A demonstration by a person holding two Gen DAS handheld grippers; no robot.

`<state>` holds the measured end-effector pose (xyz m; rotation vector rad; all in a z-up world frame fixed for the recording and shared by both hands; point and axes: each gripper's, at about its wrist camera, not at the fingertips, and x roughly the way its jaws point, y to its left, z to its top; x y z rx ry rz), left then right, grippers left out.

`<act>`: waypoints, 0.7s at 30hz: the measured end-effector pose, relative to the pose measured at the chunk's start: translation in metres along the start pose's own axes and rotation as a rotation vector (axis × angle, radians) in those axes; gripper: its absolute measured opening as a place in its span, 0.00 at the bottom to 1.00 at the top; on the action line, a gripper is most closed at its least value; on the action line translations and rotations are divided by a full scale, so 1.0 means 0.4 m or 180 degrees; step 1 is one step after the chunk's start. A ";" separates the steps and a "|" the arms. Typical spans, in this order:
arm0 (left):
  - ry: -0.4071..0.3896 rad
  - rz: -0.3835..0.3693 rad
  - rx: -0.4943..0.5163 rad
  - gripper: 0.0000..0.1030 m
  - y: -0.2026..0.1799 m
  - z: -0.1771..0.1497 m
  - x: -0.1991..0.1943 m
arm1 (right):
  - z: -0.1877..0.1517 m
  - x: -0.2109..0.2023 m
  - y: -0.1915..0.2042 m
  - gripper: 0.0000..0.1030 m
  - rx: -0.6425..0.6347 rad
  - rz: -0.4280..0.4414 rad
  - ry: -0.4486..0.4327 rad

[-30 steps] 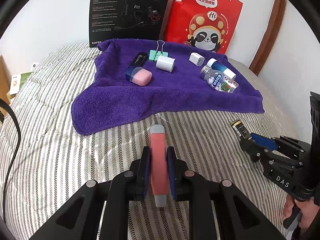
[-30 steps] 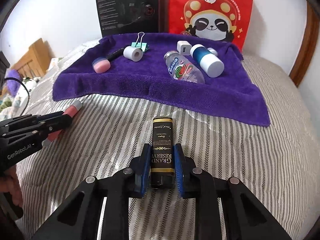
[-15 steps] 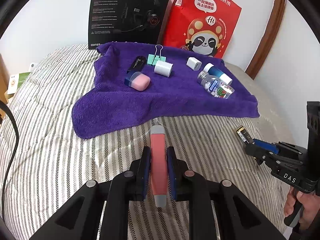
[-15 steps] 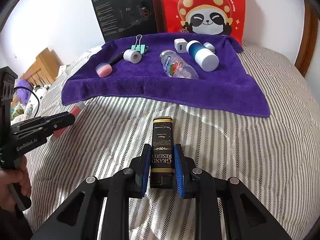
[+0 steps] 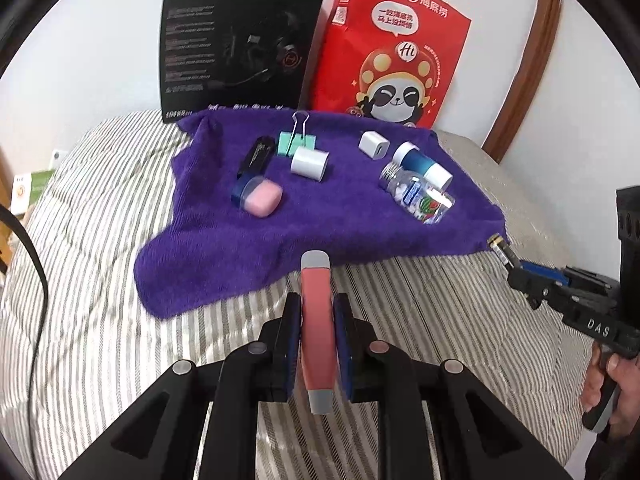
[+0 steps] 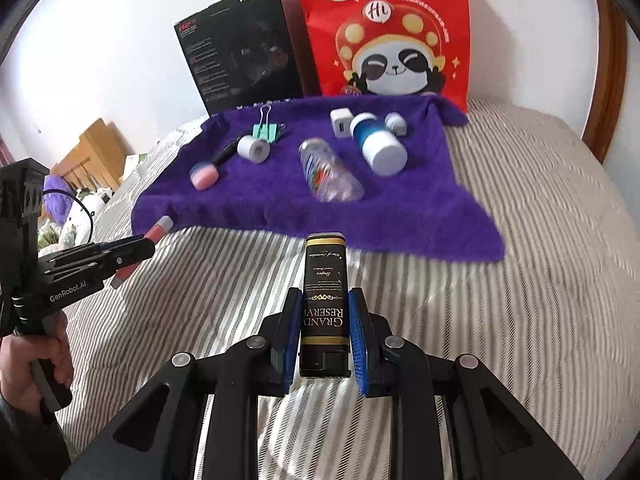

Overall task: Organize rigid objects
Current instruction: 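Carry pink tube and black tube onto the towel while both tools open to release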

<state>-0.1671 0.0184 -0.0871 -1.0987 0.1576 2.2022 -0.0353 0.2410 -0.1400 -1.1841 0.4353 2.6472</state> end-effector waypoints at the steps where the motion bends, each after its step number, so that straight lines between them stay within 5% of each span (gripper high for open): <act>1: 0.0000 0.0004 0.0015 0.16 -0.002 0.006 0.001 | 0.010 -0.003 -0.004 0.23 -0.0006 -0.0001 -0.0015; 9: 0.0064 -0.0054 0.0150 0.16 -0.007 0.094 0.036 | 0.111 0.003 -0.023 0.23 -0.0179 -0.0034 -0.0005; 21: 0.0275 -0.0149 0.0175 0.16 0.008 0.166 0.137 | 0.225 0.145 -0.081 0.23 -0.0356 -0.0002 0.0442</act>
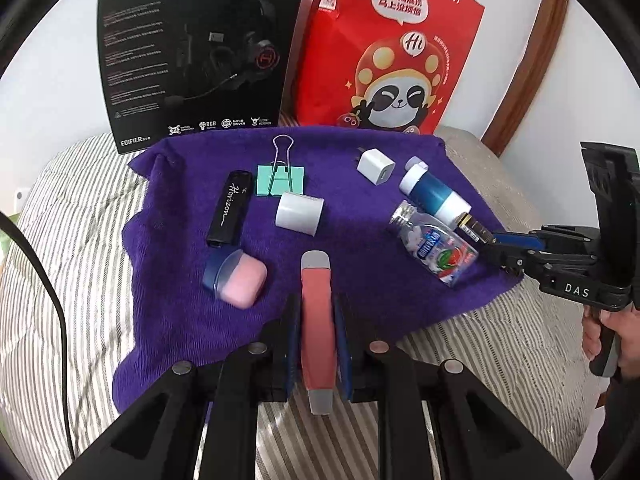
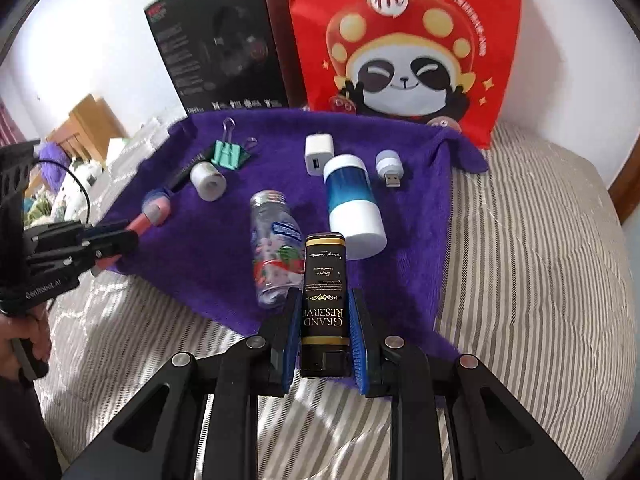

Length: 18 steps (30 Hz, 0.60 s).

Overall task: Organize rigid objects
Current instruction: 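Carry pink tube and black tube onto the towel while both tools open to release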

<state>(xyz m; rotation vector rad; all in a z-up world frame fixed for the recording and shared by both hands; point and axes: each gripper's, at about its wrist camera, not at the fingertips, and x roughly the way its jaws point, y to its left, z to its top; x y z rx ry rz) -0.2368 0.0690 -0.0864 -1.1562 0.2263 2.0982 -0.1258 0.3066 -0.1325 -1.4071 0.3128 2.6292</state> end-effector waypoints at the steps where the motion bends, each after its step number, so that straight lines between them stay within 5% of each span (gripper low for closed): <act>1: 0.0025 -0.0015 -0.0001 0.16 0.001 0.004 0.008 | 0.004 0.009 -0.002 0.23 -0.0023 0.0030 0.0032; 18: 0.0159 0.0026 0.0252 0.16 -0.025 0.055 0.100 | 0.046 0.092 -0.020 0.23 -0.0269 -0.0003 0.0207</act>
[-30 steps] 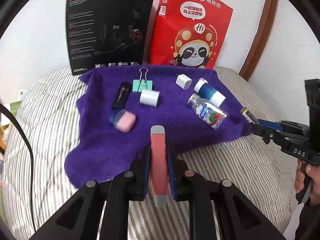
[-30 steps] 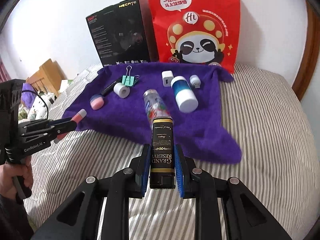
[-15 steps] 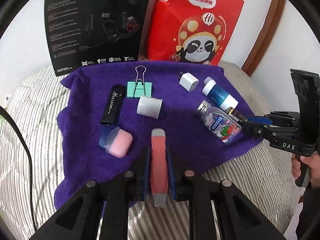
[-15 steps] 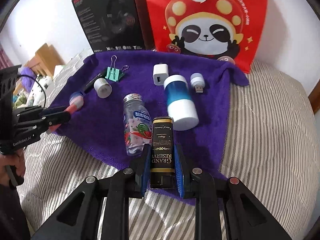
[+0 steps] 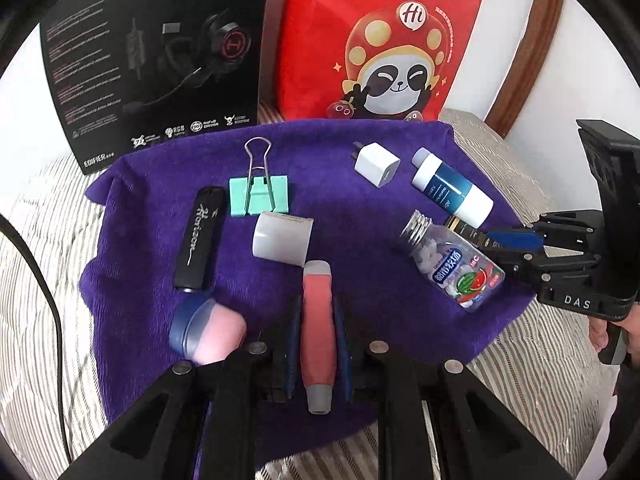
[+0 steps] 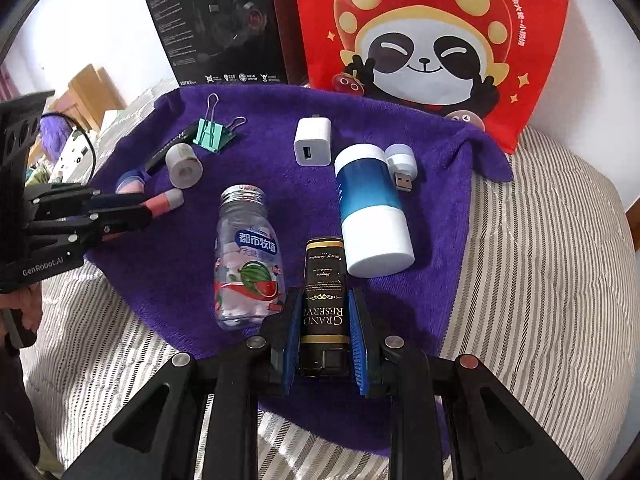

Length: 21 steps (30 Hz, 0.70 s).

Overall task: Organize rigid objects
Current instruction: 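Carry pink tube and black tube onto the towel while both tools open to release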

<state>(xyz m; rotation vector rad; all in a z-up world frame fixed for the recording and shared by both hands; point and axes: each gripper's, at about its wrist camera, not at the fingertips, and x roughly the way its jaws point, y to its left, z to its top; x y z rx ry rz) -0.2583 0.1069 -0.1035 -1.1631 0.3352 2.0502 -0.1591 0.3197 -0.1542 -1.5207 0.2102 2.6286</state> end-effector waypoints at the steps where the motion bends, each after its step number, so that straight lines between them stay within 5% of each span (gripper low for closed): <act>1: 0.0005 0.0026 0.0039 0.16 -0.004 0.001 0.005 | 0.000 0.004 0.000 0.23 -0.0020 -0.0009 0.0007; 21: 0.0089 0.0077 0.0236 0.17 -0.018 0.004 0.030 | 0.008 0.022 -0.008 0.27 -0.0302 0.0115 0.0175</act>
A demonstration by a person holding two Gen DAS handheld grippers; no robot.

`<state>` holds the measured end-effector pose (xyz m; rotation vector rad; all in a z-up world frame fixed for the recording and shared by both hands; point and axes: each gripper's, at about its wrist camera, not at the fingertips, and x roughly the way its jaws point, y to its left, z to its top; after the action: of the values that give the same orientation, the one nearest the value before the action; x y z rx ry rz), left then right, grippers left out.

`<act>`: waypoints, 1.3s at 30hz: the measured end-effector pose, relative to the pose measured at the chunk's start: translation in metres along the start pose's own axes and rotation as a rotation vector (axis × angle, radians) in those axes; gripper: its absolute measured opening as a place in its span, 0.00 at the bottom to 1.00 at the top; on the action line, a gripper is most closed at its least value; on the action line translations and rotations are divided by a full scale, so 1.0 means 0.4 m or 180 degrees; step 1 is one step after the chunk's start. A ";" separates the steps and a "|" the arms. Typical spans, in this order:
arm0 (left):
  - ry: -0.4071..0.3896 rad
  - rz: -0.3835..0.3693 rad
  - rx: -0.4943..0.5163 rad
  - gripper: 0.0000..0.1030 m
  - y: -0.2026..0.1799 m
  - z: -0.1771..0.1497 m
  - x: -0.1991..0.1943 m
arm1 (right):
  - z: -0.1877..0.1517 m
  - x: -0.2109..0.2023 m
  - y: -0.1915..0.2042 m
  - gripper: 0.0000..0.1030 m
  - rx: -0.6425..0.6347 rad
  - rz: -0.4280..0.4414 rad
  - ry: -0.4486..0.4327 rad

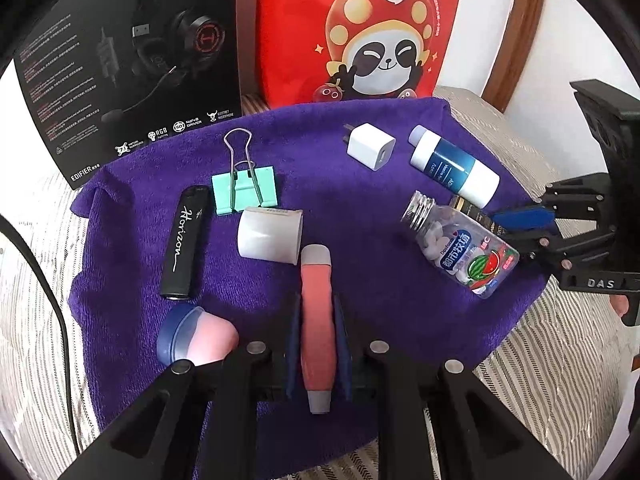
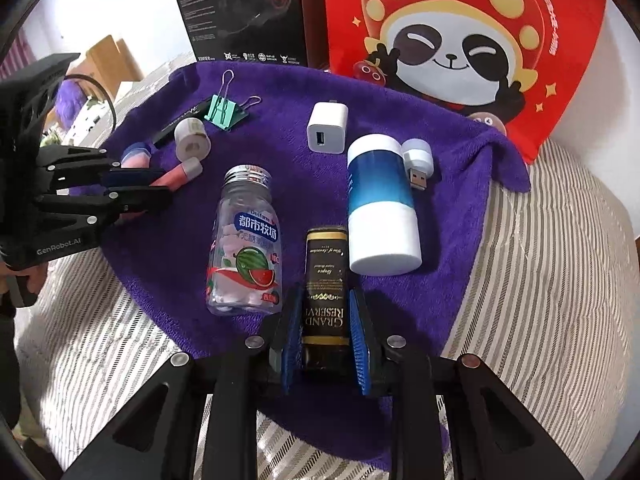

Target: Organize rigid objects

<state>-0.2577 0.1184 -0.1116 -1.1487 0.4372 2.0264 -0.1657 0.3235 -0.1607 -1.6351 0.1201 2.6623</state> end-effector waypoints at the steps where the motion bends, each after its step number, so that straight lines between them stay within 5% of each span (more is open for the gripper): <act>1: -0.0008 -0.0003 -0.0010 0.18 0.000 -0.001 0.000 | -0.001 -0.003 -0.002 0.31 0.0023 0.0019 0.0017; 8: -0.0067 -0.0022 -0.0043 0.34 -0.010 -0.014 -0.019 | -0.027 -0.053 0.001 0.37 0.0066 -0.0020 -0.0017; 12: -0.0259 -0.0019 -0.0083 0.64 -0.020 -0.025 -0.073 | -0.046 -0.101 0.005 0.45 0.0126 -0.0036 -0.0107; 16: -0.0456 0.0055 -0.0122 0.81 -0.038 -0.044 -0.147 | -0.088 -0.171 0.018 0.69 0.0288 -0.0077 -0.0290; 18: -0.0546 0.0075 -0.0186 1.00 -0.048 -0.059 -0.192 | -0.111 -0.202 0.031 0.79 0.0382 -0.0093 -0.0391; 23: -0.0756 0.0298 -0.0401 1.00 -0.079 -0.100 -0.299 | -0.170 -0.262 0.079 0.99 0.0698 -0.0150 -0.0598; 33: -0.0872 0.0486 -0.0804 1.00 -0.133 -0.216 -0.428 | -0.281 -0.316 0.164 1.00 0.1189 -0.0166 -0.0686; 39: -0.0850 0.0700 -0.0774 1.00 -0.188 -0.277 -0.472 | -0.326 -0.345 0.218 1.00 0.1293 -0.0169 -0.0697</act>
<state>-0.0776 0.0169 -0.0077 -0.9824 0.1923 2.4390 0.0081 0.2308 -0.0914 -1.2025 0.5615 2.5362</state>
